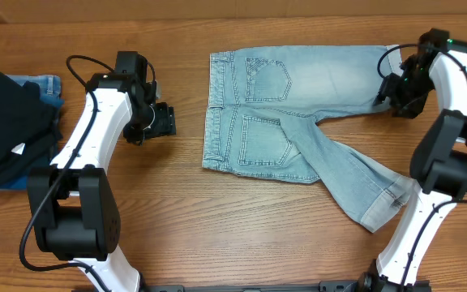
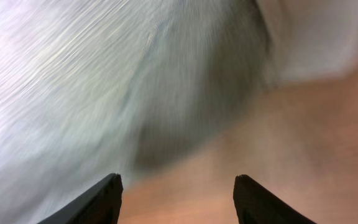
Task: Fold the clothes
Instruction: 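Grasp the waistband with the left gripper and pull it leftward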
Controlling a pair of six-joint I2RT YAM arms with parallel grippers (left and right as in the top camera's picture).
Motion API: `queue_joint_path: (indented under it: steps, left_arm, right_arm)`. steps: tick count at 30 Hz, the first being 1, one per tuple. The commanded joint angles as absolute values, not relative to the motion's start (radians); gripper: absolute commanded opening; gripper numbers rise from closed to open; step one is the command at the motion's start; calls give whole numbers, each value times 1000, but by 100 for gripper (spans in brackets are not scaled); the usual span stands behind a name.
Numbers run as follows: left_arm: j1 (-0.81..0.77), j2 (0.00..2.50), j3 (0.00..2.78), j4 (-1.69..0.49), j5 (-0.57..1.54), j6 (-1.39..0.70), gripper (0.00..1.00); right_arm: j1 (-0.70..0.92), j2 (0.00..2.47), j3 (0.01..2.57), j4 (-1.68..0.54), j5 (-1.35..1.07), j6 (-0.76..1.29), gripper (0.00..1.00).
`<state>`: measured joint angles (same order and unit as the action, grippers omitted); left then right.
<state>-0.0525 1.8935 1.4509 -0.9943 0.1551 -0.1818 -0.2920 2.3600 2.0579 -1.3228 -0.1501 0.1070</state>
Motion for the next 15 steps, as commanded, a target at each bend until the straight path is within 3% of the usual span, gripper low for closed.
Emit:
queue_joint_path:
  steps: [1, 6, 15]
  left_arm:
    - [-61, 1876, 1448, -994, 325, -46, 73]
    - [-113, 1880, 1432, -994, 500, 91, 75]
    - [-247, 2019, 1423, -990, 540, -34, 70]
  right_arm:
    - [-297, 2167, 2084, -1416, -150, 88, 63]
    - [-306, 2126, 2084, -1542, -150, 81, 64]
    - [-306, 2126, 2084, -1559, -150, 78, 64]
